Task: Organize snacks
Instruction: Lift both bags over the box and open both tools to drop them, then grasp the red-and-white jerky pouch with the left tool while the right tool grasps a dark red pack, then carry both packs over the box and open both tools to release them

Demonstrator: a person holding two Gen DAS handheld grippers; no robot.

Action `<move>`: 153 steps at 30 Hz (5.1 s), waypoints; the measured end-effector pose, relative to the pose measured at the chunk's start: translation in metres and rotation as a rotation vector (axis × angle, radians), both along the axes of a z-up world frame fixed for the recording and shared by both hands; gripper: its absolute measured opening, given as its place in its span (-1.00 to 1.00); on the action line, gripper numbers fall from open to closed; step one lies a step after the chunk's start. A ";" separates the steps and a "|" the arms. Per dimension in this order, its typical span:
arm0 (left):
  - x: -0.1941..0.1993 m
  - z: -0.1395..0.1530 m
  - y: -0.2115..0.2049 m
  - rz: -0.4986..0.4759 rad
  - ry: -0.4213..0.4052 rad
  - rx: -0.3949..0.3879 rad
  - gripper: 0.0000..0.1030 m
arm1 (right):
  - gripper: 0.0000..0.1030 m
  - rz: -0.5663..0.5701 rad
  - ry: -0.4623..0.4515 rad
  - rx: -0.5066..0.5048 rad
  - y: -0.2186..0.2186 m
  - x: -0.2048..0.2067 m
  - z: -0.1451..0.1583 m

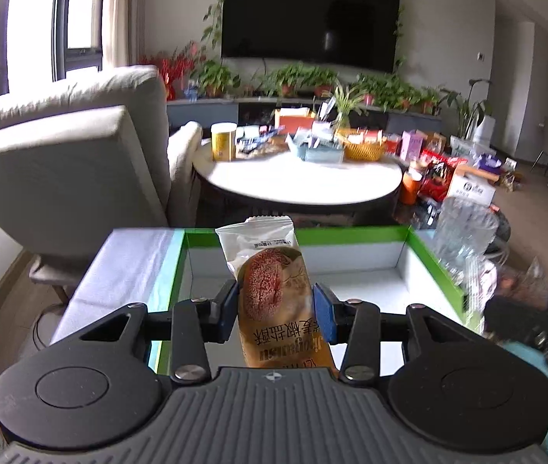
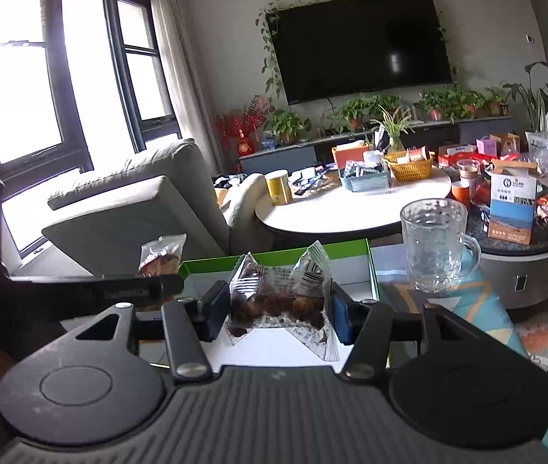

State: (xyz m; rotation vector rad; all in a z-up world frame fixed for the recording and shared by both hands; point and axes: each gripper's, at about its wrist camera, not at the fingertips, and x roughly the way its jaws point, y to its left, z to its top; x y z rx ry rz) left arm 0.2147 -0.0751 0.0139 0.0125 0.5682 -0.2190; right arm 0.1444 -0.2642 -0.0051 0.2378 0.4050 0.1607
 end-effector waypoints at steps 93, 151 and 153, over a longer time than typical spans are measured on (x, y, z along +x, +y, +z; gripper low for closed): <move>-0.067 -0.077 0.085 0.244 0.309 0.001 0.15 | 0.07 0.137 0.097 -0.158 0.040 -0.048 -0.038; -0.131 -0.003 0.088 0.084 0.075 -0.077 0.14 | -0.10 0.236 -0.013 -0.176 0.061 -0.111 -0.014; -0.127 0.002 0.081 0.073 0.060 -0.075 0.14 | -0.10 0.208 -0.028 -0.177 0.058 -0.106 -0.011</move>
